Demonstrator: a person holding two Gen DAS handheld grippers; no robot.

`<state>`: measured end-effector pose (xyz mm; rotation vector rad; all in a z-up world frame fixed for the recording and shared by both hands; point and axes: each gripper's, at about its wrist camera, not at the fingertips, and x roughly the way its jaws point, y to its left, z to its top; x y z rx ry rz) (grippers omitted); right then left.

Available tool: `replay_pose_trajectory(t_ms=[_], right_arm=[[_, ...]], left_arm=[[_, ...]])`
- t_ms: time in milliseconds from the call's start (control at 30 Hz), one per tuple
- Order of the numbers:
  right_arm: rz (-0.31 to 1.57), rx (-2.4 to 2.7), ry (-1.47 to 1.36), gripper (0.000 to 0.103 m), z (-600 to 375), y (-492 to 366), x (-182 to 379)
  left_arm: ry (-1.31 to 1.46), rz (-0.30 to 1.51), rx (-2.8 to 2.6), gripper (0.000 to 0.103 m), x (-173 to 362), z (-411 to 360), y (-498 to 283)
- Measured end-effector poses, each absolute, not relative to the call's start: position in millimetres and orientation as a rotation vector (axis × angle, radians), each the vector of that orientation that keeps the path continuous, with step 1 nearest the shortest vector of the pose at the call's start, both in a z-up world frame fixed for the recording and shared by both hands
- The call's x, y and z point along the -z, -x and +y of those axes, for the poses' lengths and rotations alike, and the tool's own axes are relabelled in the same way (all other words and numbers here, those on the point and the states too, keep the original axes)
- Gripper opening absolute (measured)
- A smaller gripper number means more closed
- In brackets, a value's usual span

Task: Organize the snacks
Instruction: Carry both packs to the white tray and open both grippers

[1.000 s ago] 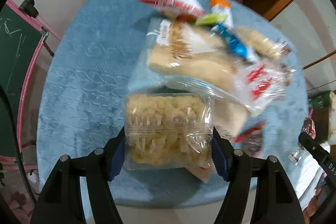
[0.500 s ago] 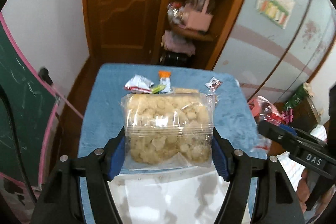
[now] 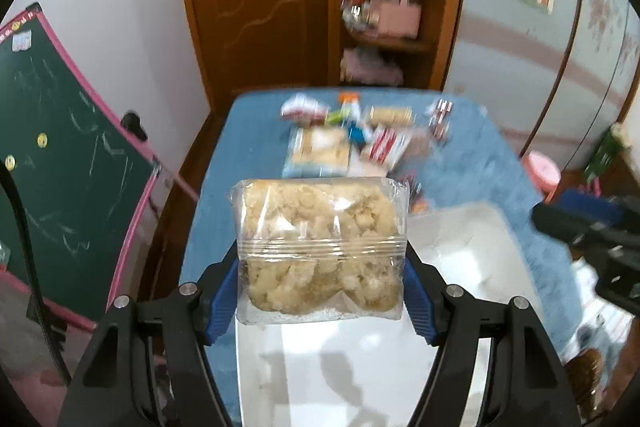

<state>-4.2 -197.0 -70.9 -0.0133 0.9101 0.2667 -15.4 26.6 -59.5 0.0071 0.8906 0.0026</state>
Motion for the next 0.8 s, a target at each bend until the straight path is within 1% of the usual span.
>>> replay_pose_trajectory(t_ms=[100, 167, 200, 233, 267, 300, 400, 433, 533, 800], right_arm=[[0.949, -0.22, 0.059, 0.055, -197.1, 4.0, 95.3], [0.984, -0.22, 0.048, 0.055, -197.9, 5.3, 106.9], [1.001, -0.221, 0.037, 0.055, -198.7, 5.2, 112.1], [1.008, -0.224, 0.03, 0.055, -198.9, 6.9, 114.4], [1.014, -0.23, 0.025, 0.055, -198.4, 8.3, 117.0], [1.021, -0.239, 0.019, 0.056, -198.1, 8.4, 118.5], [1.02, -0.244, 0.02, 0.065, -195.6, 11.1, 119.9], [1.014, -0.243, 0.021, 0.066, -194.4, 12.4, 119.7], [1.002, -0.244, 0.028, 0.067, -192.5, 13.8, 118.0], [0.998, -0.241, 0.027, 0.067, -192.4, 14.6, 116.8]], left_arm=[[0.009, 0.991, -0.004, 0.07, 88.6, 24.3, 9.6], [0.061, 1.057, 0.023, 0.076, 102.1, 24.7, 7.3], [0.085, 1.081, 0.043, 0.08, 108.0, 24.8, 7.0], [0.105, 1.099, 0.065, 0.086, 114.7, 23.0, 9.4], [0.114, 1.113, 0.081, 0.089, 117.7, 22.0, 9.8], [0.106, 1.115, 0.086, 0.09, 119.7, 19.1, 10.1], [0.071, 1.084, 0.073, 0.091, 117.5, 10.8, 12.9], [0.066, 1.077, 0.075, 0.093, 116.6, 9.1, 11.1], [0.056, 1.059, 0.086, 0.1, 114.5, 4.8, 14.8], [0.058, 1.051, 0.084, 0.1, 107.4, 3.7, 19.1]])
